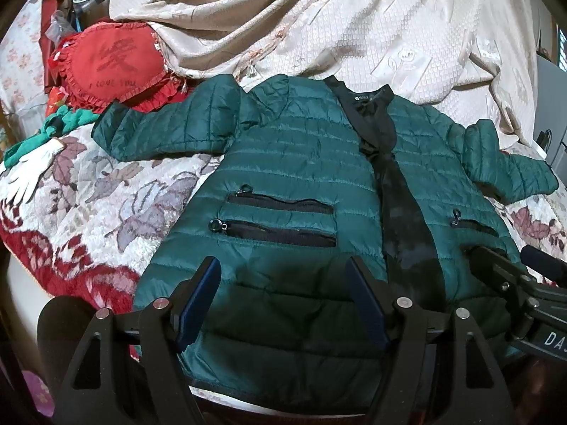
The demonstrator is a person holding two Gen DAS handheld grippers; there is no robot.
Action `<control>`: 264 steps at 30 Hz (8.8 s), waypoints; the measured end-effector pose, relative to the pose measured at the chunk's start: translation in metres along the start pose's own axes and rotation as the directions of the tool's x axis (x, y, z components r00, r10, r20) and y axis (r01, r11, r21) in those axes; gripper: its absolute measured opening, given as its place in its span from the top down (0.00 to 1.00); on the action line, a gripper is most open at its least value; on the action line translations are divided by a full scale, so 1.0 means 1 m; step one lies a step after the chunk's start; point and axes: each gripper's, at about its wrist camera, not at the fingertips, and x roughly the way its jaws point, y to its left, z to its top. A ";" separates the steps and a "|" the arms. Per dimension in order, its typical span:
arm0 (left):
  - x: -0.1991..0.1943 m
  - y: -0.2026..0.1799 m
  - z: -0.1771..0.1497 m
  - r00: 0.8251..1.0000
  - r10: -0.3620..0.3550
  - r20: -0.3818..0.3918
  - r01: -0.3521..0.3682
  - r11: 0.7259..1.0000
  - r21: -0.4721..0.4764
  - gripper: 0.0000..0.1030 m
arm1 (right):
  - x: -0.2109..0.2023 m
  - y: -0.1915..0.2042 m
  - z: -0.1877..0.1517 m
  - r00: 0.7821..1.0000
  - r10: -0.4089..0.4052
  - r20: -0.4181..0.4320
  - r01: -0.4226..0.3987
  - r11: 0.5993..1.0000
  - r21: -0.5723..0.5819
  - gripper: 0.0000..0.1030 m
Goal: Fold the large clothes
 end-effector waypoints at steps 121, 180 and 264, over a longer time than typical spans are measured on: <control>0.121 -0.006 0.102 0.996 0.081 -0.046 -0.080 0.997 0.010 0.51 | 0.127 -0.001 0.107 0.995 -0.007 -0.097 0.010 0.999 0.032 0.00; 0.182 0.272 0.198 0.895 0.445 -0.040 -0.430 0.833 -0.348 0.52 | 0.205 0.053 0.143 0.987 0.044 -0.155 -0.051 0.998 -0.042 0.00; 0.166 -0.167 0.191 0.960 -0.280 -0.018 0.280 0.960 0.004 1.00 | 0.113 -0.139 0.095 0.976 -0.065 -0.210 0.085 0.992 0.089 0.00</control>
